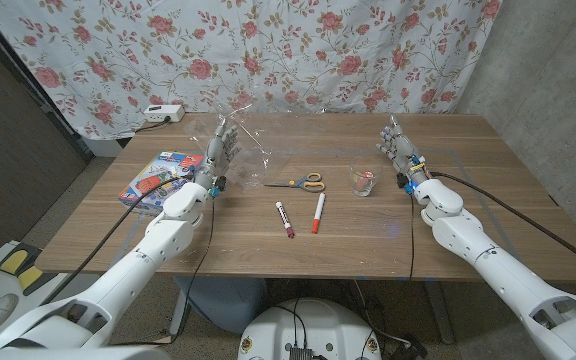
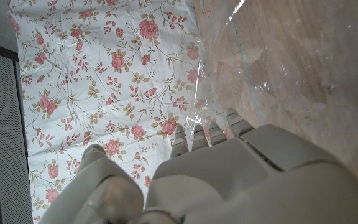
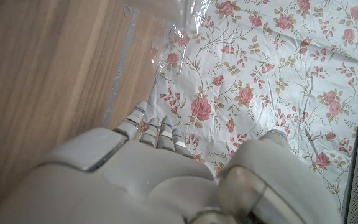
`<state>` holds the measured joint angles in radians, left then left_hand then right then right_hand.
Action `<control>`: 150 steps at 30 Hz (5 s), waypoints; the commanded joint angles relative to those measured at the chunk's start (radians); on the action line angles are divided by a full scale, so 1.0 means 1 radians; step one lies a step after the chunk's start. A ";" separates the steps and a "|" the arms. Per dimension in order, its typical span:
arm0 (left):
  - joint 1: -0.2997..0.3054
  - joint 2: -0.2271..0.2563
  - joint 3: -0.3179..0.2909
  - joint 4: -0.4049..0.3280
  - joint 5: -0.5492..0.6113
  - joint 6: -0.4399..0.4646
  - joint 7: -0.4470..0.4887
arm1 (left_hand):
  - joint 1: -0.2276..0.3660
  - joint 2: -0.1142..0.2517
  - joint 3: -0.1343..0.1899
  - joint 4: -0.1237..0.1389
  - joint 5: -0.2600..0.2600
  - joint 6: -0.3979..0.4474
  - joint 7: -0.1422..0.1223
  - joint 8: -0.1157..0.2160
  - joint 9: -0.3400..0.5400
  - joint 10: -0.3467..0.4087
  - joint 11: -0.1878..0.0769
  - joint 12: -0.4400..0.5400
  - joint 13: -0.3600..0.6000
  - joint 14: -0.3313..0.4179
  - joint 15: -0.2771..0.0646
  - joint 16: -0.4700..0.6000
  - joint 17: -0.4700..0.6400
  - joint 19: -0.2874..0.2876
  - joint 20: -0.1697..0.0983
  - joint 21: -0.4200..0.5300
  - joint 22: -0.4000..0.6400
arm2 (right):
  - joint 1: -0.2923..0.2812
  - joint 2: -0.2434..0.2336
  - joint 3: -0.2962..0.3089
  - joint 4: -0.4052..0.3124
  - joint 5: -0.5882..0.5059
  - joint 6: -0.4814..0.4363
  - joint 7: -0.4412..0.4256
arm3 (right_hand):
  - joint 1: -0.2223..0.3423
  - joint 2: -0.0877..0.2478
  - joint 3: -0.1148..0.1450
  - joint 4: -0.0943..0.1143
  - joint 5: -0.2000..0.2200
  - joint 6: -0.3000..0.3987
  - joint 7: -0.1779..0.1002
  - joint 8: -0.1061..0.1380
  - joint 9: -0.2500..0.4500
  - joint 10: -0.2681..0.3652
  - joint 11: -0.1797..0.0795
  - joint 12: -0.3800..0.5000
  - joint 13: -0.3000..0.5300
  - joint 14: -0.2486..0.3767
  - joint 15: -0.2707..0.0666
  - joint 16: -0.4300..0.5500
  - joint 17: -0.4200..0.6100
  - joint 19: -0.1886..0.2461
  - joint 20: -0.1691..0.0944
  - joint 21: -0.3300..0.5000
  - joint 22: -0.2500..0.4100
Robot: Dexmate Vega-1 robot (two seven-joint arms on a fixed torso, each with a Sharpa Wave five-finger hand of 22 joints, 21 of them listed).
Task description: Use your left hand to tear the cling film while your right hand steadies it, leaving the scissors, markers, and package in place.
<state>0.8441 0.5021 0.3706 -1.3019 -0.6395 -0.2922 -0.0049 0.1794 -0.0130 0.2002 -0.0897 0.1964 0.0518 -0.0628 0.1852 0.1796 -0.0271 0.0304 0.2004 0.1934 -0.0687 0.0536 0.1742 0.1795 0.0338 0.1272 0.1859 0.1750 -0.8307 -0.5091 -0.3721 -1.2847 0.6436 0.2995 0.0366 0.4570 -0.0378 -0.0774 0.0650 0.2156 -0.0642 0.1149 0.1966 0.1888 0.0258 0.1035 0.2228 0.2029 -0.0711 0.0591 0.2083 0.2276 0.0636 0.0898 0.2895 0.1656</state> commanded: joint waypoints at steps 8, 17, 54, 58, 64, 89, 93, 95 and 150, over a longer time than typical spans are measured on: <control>0.047 0.014 -0.015 -0.058 0.004 -0.006 0.043 | 0.014 0.003 0.009 -0.001 0.004 -0.001 -0.009 0.006 0.004 0.002 0.010 0.007 0.003 -0.010 -0.001 0.008 0.001 0.000 0.006 0.005 0.002 | -0.008 -0.003 -0.003 -0.020 -0.005 0.006 0.006 | 0.012 0.003 -0.006 -0.005 0.005 -0.005 0.016 0.003 0.005 -0.004 0.007 0.000 0.004 -0.011 0.003 0.001 0.001 0.000 0.015 -0.001 0.002; 0.079 0.026 -0.027 -0.093 0.008 -0.020 0.061 | 0.016 0.005 0.010 -0.003 0.004 0.001 -0.010 0.006 0.004 0.002 0.006 0.007 0.003 -0.012 -0.003 0.008 0.001 -0.001 0.007 0.005 0.002 | -0.045 -0.057 -0.013 -0.124 -0.061 -0.020 -0.035 | 0.021 0.011 -0.001 -0.009 0.004 -0.002 0.016 0.005 0.005 0.014 0.000 0.006 0.005 -0.004 -0.004 0.004 -0.003 0.010 0.012 -0.007 0.002; 0.104 0.037 -0.042 -0.115 -0.022 -0.038 0.020 | 0.025 0.014 0.013 -0.013 0.001 0.004 -0.008 0.006 0.003 0.030 0.002 0.018 0.003 -0.014 -0.013 0.010 0.000 -0.002 -0.005 0.007 0.002 | -0.072 -0.182 -0.021 -0.283 -0.338 -0.045 -0.178 | 0.157 0.088 0.076 -0.084 -0.010 0.088 -0.010 0.042 0.015 0.107 -0.035 0.037 0.030 0.014 -0.042 0.004 -0.022 0.042 -0.006 -0.055 0.003; 0.108 0.037 -0.044 -0.118 -0.030 -0.036 0.020 | 0.025 0.014 0.014 -0.013 0.001 0.005 -0.007 0.007 0.003 0.029 0.002 0.017 0.003 -0.014 -0.013 0.010 0.000 -0.002 -0.005 0.006 0.002 | -0.073 -0.189 -0.023 -0.294 -0.353 -0.045 -0.176 | 0.164 0.087 0.078 -0.090 -0.012 0.090 -0.010 0.043 0.016 0.105 -0.035 0.036 0.031 0.012 -0.041 0.003 -0.023 0.043 -0.004 -0.059 0.003; 0.120 0.049 -0.049 -0.132 -0.023 -0.041 0.022 | 0.026 0.015 0.014 -0.014 0.001 0.011 -0.007 0.009 0.003 0.029 0.004 0.017 0.003 -0.014 -0.012 0.011 0.000 -0.003 -0.006 0.006 0.001 | -0.072 -0.197 -0.026 -0.315 -0.374 -0.057 -0.178 | 0.173 0.081 0.080 -0.100 -0.018 0.092 -0.011 0.042 0.017 0.109 -0.037 0.036 0.034 0.010 -0.040 0.002 -0.025 0.043 0.001 -0.066 0.003; 0.130 0.036 -0.063 -0.108 -0.051 -0.065 0.006 | 0.027 0.018 0.014 -0.016 0.000 0.020 -0.006 0.010 0.003 0.028 0.003 0.016 0.003 -0.017 -0.013 0.010 0.000 -0.007 -0.013 0.005 0.001 | -0.087 -0.248 -0.035 -0.427 -0.509 -0.092 -0.190 | 0.251 0.111 0.125 -0.150 -0.009 0.116 -0.010 0.051 0.021 0.155 -0.045 0.051 0.049 0.025 -0.047 0.006 -0.028 0.061 0.003 -0.081 0.003; 0.136 0.039 -0.065 -0.110 -0.052 -0.063 0.011 | 0.027 0.018 0.014 -0.016 0.000 0.020 -0.007 0.010 0.003 0.027 0.003 0.016 0.002 -0.018 -0.013 0.010 0.000 -0.008 -0.014 0.005 0.001 | -0.084 -0.263 -0.045 -0.450 -0.553 -0.110 -0.192 | 0.259 0.116 0.130 -0.156 -0.006 0.117 -0.012 0.051 0.022 0.157 -0.046 0.051 0.050 0.023 -0.048 0.005 -0.029 0.061 0.003 -0.083 0.003; 0.135 0.040 -0.065 -0.108 -0.053 -0.062 0.006 | 0.027 0.018 0.014 -0.016 0.000 0.022 -0.007 0.010 0.003 0.027 0.003 0.016 0.002 -0.017 -0.014 0.010 0.000 -0.008 -0.015 0.005 0.001 | -0.081 -0.269 -0.050 -0.462 -0.579 -0.123 -0.196 | 0.264 0.118 0.133 -0.159 -0.004 0.117 -0.012 0.051 0.022 0.160 -0.046 0.052 0.051 0.022 -0.051 0.004 -0.029 0.061 0.003 -0.084 0.003; 0.186 0.028 -0.092 -0.140 -0.090 -0.133 -0.032 | 0.041 0.017 0.016 -0.030 -0.003 0.041 -0.008 0.012 0.004 0.037 0.001 0.019 0.002 -0.017 -0.019 0.011 0.000 -0.011 -0.025 0.005 0.000 | 0.050 -0.323 -0.152 -0.611 -0.894 -0.312 -0.057 | 0.313 0.114 0.171 -0.202 0.023 0.155 -0.034 0.055 0.024 0.279 -0.082 0.084 0.079 0.062 -0.067 0.014 -0.033 0.078 0.024 -0.099 0.003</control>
<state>1.0240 0.5283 0.2836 -1.4350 -0.7334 -0.4188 -0.0449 0.2209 0.0137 0.2192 -0.1175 0.1964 0.0828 -0.0675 0.1896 0.1791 0.0038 0.0284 0.2147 0.1927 -0.0823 0.0392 0.1780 0.1770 0.0285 0.1034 0.1859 0.1721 -0.8134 -0.8303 -0.5007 -1.8761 -0.2020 0.0333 -0.0629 0.7754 0.0806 0.0953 -0.1352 0.2368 0.0859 0.0787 0.2531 0.2069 0.2958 0.0227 0.3003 0.2768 -0.0032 -0.0120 0.2239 0.1934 0.1443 0.1090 0.1921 0.1651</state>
